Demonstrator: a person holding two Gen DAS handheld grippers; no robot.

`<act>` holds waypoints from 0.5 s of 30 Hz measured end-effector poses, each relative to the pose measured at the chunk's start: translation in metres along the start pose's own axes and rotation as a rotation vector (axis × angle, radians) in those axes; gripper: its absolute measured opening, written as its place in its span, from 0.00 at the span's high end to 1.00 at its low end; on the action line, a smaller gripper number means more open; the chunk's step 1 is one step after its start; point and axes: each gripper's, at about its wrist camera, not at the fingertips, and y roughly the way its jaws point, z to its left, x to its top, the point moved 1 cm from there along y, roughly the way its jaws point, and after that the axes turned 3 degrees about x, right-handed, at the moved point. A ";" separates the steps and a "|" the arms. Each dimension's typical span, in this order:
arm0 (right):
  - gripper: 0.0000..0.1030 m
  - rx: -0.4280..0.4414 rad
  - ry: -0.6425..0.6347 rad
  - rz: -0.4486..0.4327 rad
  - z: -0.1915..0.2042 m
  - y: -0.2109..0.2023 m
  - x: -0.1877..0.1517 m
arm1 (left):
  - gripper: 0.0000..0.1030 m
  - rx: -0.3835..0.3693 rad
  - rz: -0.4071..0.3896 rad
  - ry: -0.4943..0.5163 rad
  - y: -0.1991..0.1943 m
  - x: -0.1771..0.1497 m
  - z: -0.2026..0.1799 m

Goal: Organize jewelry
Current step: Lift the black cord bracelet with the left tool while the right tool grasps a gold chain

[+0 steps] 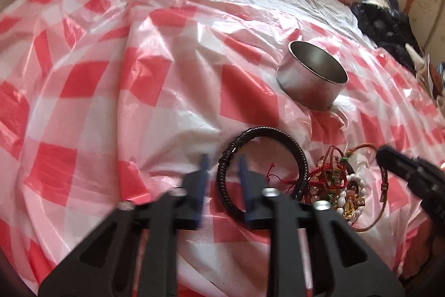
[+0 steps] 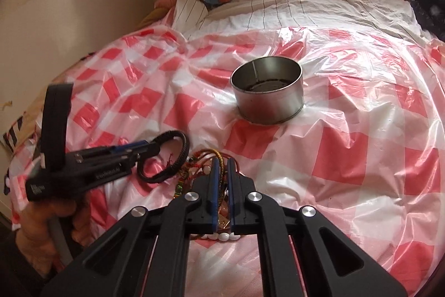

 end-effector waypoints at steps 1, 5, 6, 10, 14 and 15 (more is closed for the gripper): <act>0.94 0.007 0.011 -0.016 -0.002 -0.004 0.002 | 0.92 0.010 -0.014 0.031 -0.003 0.000 -0.005; 0.94 0.028 0.024 -0.082 -0.001 -0.022 0.012 | 0.93 -0.072 -0.083 0.025 -0.027 0.003 -0.009; 0.94 0.029 0.024 -0.090 0.000 -0.025 0.015 | 0.93 -0.085 -0.093 0.021 -0.031 0.004 -0.009; 0.91 0.035 0.014 -0.033 -0.001 -0.022 0.021 | 0.93 -0.159 -0.102 -0.046 -0.042 0.004 0.000; 0.28 -0.020 -0.031 0.040 0.000 -0.004 0.011 | 0.93 -0.176 -0.097 -0.093 -0.048 0.001 0.008; 0.31 -0.047 -0.056 0.055 0.002 0.000 0.009 | 0.93 -0.178 -0.098 -0.101 -0.049 0.001 0.009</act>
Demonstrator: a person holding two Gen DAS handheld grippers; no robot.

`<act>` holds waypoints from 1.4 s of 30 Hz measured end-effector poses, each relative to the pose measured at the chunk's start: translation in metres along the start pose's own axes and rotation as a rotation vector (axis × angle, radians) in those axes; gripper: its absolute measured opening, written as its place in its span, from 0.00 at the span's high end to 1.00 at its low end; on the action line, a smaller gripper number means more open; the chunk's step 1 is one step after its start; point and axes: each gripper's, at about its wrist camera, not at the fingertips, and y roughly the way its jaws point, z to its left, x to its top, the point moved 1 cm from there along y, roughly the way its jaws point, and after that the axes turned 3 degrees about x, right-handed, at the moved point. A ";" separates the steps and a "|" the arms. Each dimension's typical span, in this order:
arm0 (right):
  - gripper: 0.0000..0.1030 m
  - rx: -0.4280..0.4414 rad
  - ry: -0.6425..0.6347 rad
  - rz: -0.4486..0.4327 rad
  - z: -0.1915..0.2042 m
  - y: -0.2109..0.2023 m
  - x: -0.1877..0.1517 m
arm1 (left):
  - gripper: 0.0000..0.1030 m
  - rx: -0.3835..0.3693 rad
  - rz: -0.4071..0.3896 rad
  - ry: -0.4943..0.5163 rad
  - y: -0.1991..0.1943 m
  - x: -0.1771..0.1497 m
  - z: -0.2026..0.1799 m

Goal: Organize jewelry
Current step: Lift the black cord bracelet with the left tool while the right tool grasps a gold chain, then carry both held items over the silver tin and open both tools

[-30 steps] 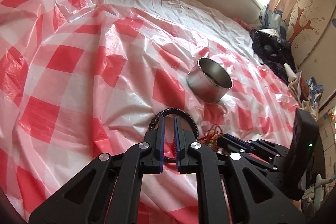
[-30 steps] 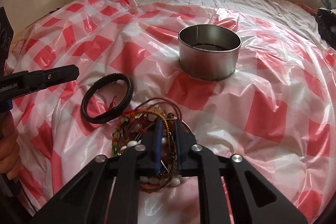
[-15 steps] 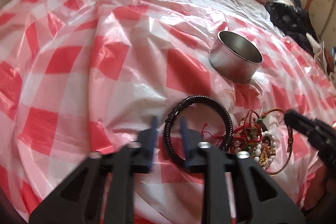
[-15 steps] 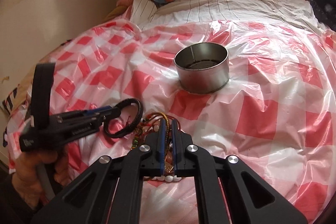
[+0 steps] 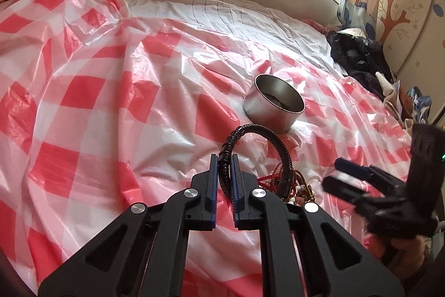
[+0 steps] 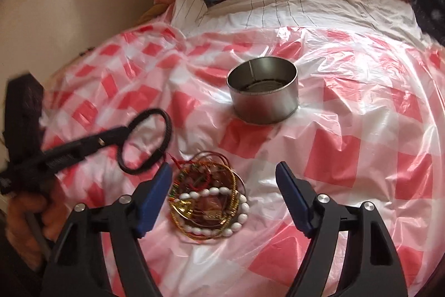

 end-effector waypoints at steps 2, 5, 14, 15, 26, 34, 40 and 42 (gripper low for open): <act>0.46 -0.030 -0.020 0.007 0.000 0.008 -0.003 | 0.93 -0.003 -0.003 -0.010 -0.003 0.000 0.002; 0.60 -0.036 -0.030 0.043 -0.001 0.024 -0.005 | 0.93 -0.001 -0.004 -0.016 -0.010 -0.001 0.005; 0.96 -0.015 -0.012 0.027 -0.008 0.018 -0.011 | 0.92 0.010 -0.016 -0.022 -0.038 -0.002 0.007; 0.96 0.001 -0.002 0.015 -0.009 0.016 -0.012 | 0.92 0.012 -0.015 -0.021 -0.040 -0.003 0.005; 0.96 0.199 0.220 -0.132 -0.036 -0.023 -0.044 | 0.92 0.027 0.015 -0.057 -0.073 -0.030 -0.006; 0.96 0.196 0.286 -0.164 -0.044 -0.058 -0.065 | 0.92 0.028 -0.012 -0.057 -0.112 -0.043 -0.014; 0.96 0.198 0.299 -0.165 -0.051 -0.059 -0.072 | 0.92 0.016 -0.038 -0.028 -0.120 -0.031 -0.031; 0.96 0.197 0.299 -0.157 -0.054 -0.055 -0.074 | 0.92 0.012 -0.038 -0.018 -0.118 -0.028 -0.036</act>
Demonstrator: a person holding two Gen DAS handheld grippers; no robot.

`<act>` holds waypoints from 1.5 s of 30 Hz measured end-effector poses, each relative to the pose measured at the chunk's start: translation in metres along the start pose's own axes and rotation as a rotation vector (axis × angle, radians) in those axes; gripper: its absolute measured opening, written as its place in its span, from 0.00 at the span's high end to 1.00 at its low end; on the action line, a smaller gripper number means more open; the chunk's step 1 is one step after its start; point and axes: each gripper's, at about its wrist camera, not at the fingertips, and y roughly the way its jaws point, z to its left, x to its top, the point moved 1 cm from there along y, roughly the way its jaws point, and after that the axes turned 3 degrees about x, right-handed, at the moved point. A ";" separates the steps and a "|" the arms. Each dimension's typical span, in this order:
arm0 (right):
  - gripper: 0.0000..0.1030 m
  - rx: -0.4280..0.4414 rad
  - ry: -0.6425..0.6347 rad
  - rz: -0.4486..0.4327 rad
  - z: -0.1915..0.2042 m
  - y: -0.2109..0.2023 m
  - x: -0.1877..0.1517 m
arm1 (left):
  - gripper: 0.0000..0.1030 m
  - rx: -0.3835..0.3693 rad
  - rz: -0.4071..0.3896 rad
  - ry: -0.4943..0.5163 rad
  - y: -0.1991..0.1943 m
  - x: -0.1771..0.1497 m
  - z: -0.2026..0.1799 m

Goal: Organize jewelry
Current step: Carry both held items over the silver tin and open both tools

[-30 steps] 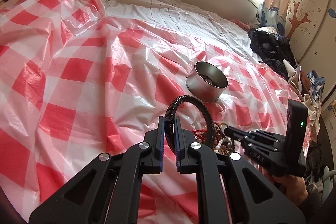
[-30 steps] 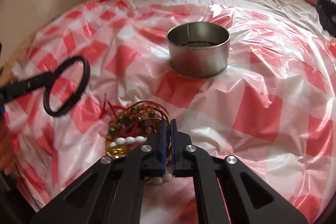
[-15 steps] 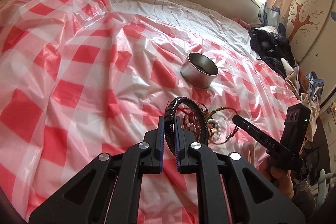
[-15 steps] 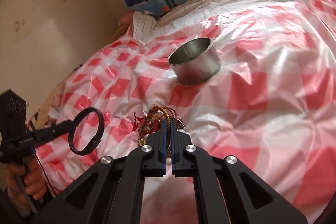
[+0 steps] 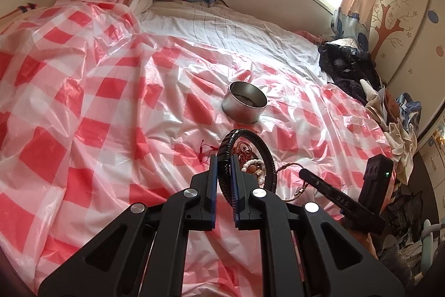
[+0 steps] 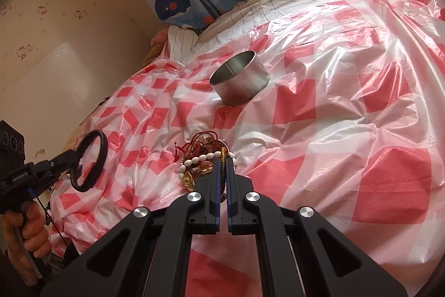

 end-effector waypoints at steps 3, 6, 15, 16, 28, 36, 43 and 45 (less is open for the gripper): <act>0.96 -0.012 0.003 0.017 -0.005 0.009 -0.003 | 0.92 0.000 0.003 0.004 0.002 0.002 -0.002; 0.96 -0.018 -0.001 0.026 -0.007 0.014 -0.004 | 0.92 0.001 0.002 -0.007 0.003 0.003 0.000; 0.96 -0.014 -0.018 0.031 -0.002 0.017 -0.006 | 0.92 -0.006 -0.003 -0.005 0.003 0.007 0.003; 0.96 -0.013 -0.017 0.030 -0.002 0.017 -0.006 | 0.92 -0.008 -0.005 -0.004 0.002 0.008 0.003; 0.96 0.050 -0.041 -0.046 0.016 0.000 0.013 | 0.92 -0.050 -0.021 0.018 0.012 0.025 -0.009; 0.96 0.050 -0.035 -0.080 0.014 0.008 0.058 | 0.92 -0.074 0.006 0.013 0.062 0.050 -0.020; 0.96 0.048 -0.038 -0.118 0.003 0.023 0.105 | 0.92 -0.097 0.038 0.006 0.133 0.086 -0.034; 0.96 0.054 -0.045 -0.126 0.001 0.025 0.117 | 0.92 -0.103 0.040 0.011 0.149 0.094 -0.040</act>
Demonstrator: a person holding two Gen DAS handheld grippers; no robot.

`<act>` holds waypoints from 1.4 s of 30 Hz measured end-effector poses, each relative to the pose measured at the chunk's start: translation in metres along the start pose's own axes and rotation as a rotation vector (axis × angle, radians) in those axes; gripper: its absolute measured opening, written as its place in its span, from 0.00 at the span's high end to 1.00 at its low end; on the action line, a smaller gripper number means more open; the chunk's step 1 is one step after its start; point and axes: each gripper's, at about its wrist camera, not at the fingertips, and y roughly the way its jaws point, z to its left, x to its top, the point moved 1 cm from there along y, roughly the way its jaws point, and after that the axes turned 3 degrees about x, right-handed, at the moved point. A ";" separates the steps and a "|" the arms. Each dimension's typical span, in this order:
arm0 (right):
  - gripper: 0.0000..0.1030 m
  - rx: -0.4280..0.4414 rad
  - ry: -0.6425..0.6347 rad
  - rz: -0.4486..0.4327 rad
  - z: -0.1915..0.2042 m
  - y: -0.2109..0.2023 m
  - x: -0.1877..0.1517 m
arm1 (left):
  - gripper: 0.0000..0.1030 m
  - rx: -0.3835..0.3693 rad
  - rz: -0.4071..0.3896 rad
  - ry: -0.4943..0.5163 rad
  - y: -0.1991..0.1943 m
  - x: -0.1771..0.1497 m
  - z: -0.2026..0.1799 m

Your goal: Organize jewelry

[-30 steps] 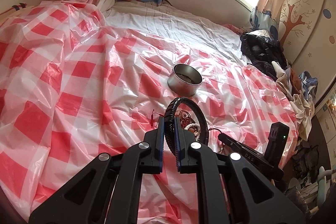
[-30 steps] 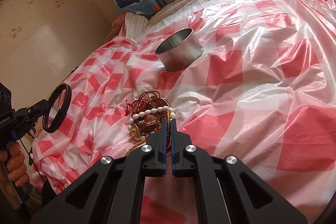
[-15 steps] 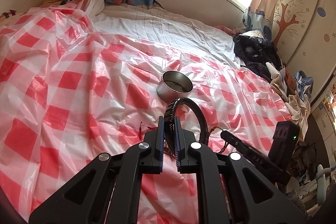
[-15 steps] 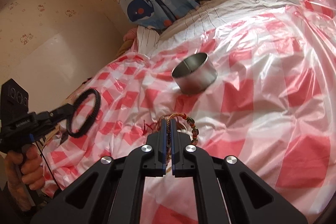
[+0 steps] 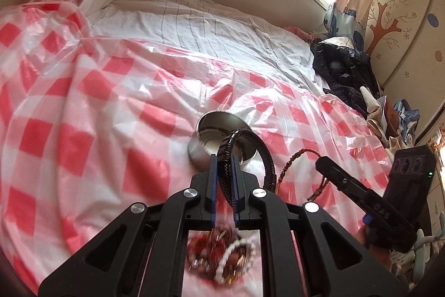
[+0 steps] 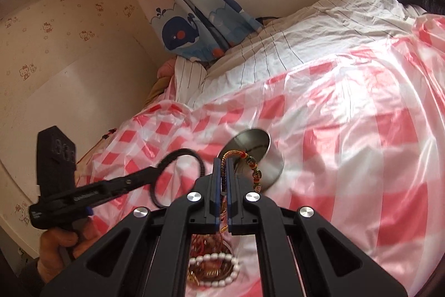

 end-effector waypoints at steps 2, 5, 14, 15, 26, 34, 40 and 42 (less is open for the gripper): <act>0.96 0.002 -0.015 -0.006 -0.001 0.005 0.011 | 0.92 -0.004 0.009 -0.001 0.024 0.009 -0.004; 0.96 0.000 -0.030 0.000 -0.004 0.020 0.024 | 0.92 0.002 0.033 -0.012 0.061 0.017 -0.009; 0.96 0.065 -0.014 0.062 -0.011 0.086 0.044 | 0.92 0.104 0.046 -0.015 0.096 0.019 0.016; 0.96 0.090 0.010 0.067 -0.014 0.092 0.046 | 0.92 0.120 0.039 -0.005 0.091 0.018 0.018; 0.59 -0.208 -0.088 0.181 -0.021 0.089 0.022 | 0.68 0.079 0.060 0.101 0.019 -0.024 0.025; 0.47 -0.225 -0.059 0.200 -0.012 0.037 -0.006 | 0.64 -0.004 0.151 0.270 0.016 -0.083 0.007; 0.46 -0.237 -0.080 0.220 -0.011 0.031 -0.012 | 0.64 -0.003 0.144 0.274 0.033 -0.081 -0.002; 0.45 -0.228 -0.087 0.218 -0.008 0.030 -0.011 | 0.64 0.021 0.137 0.303 0.040 -0.080 -0.008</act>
